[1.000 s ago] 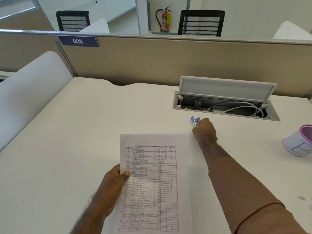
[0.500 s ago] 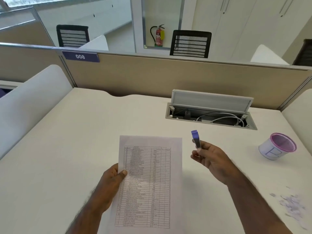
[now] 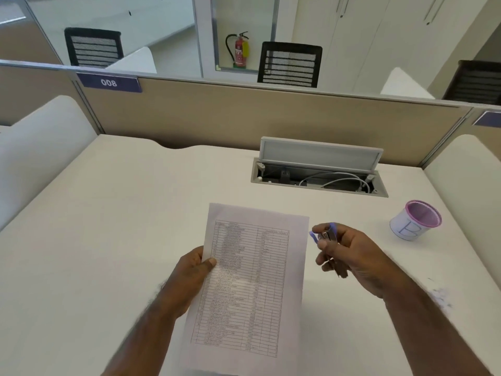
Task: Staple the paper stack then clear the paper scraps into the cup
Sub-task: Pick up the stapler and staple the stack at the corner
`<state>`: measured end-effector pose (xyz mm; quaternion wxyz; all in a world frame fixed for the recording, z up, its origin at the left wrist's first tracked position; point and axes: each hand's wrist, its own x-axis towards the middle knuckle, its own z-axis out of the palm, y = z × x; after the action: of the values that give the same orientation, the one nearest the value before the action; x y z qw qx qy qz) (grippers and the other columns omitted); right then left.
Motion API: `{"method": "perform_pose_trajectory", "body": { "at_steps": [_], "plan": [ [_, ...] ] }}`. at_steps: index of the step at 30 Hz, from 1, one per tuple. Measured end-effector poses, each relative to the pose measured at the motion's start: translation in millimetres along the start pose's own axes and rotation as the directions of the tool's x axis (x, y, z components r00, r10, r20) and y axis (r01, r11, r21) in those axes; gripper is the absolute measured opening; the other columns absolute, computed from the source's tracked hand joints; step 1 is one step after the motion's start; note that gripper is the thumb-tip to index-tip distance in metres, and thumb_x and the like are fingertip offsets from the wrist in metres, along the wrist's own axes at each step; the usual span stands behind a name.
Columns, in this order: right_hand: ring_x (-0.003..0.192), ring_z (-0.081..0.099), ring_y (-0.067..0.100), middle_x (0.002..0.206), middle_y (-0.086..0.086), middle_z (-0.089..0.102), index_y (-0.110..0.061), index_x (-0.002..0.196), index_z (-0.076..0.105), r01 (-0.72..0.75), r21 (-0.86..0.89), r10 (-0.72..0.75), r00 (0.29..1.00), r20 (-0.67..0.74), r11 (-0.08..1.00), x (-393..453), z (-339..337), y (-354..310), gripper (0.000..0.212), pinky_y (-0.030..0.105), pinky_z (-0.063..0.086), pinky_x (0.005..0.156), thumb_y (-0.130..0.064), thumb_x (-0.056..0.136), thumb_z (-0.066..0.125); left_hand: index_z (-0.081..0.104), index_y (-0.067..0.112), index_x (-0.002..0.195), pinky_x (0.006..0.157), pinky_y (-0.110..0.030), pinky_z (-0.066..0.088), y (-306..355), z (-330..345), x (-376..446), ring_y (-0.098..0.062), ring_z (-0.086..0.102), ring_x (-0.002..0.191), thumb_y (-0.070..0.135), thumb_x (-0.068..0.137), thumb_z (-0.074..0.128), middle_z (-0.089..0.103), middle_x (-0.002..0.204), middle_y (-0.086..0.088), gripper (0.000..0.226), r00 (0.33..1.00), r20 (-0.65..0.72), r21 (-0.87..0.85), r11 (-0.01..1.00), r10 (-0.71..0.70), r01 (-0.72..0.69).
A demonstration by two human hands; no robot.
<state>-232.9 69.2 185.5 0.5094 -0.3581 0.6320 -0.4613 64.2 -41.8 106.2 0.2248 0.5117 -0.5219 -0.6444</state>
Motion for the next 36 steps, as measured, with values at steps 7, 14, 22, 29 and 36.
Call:
{"method": "perform_pose_trajectory", "body": {
  "at_steps": [7, 14, 22, 29, 36],
  "plan": [
    [0.058, 0.053, -0.003, 0.076, -0.023, 0.067, -0.037, 0.125, 0.056, 0.083, -0.428, -0.015, 0.987, 0.159, 0.9, 0, 9, -25, 0.032, 0.013, 0.041, 0.051, -0.029, 0.094, 0.057, 0.068, 0.013, 0.12, 0.091, -0.055, 0.058, 10, 9, -3, -0.03, 0.074, 0.102, 0.012, 0.102, 0.052, 0.077, 0.112, -0.009, 0.024, 0.998, 0.065, 0.023, 0.999, 0.024, -0.025],
    [0.099, 0.062, 0.008, 0.121, -0.017, 0.061, -0.036, 0.129, 0.055, 0.092, -0.589, 0.048, 0.975, 0.217, 0.803, 17, 20, -57, 0.051, 0.02, 0.051, 0.067, -0.029, 0.082, 0.074, 0.069, 0.014, 0.114, 0.089, -0.054, 0.059, 20, 20, -13, -0.03, 0.075, 0.097, 0.011, 0.102, 0.051, 0.078, 0.107, -0.008, 0.022, 0.992, 0.124, 0.097, 0.994, 0.027, -0.04],
    [0.08, 0.059, -0.002, 0.098, -0.015, 0.068, -0.029, 0.108, 0.071, 0.202, -0.797, -0.109, 0.979, 0.17, 0.569, 44, 29, -92, 0.043, 0.017, 0.043, 0.064, -0.033, 0.068, 0.086, 0.069, 0.012, 0.11, 0.085, -0.047, 0.062, 28, 30, -22, -0.028, 0.076, 0.093, 0.011, 0.102, 0.052, 0.078, 0.104, -0.009, 0.019, 0.985, 0.173, 0.181, 0.982, 0.026, -0.057],
    [0.096, 0.063, 0.007, 0.108, -0.013, 0.069, -0.028, 0.116, 0.069, 0.211, -0.887, 0.081, 0.961, 0.266, 0.41, 56, 29, -106, 0.041, 0.022, 0.047, 0.071, -0.036, 0.076, 0.079, 0.069, 0.016, 0.106, 0.087, -0.05, 0.06, 33, 33, -23, -0.026, 0.075, 0.094, 0.016, 0.102, 0.052, 0.078, 0.103, -0.007, 0.017, 0.981, 0.185, 0.298, 0.949, 0.048, -0.103],
    [0.099, 0.062, 0.014, 0.112, -0.007, 0.068, -0.023, 0.118, 0.068, 0.195, -0.935, 0.18, 0.95, 0.256, 0.297, 59, 30, -116, 0.044, 0.017, 0.041, 0.063, -0.034, 0.077, 0.078, 0.068, 0.014, 0.103, 0.085, -0.054, 0.059, 35, 33, -22, -0.03, 0.073, 0.095, 0.02, 0.101, 0.052, 0.076, 0.103, -0.012, 0.017, 0.979, 0.195, 0.4, 0.906, 0.065, -0.14]
  ]
}}
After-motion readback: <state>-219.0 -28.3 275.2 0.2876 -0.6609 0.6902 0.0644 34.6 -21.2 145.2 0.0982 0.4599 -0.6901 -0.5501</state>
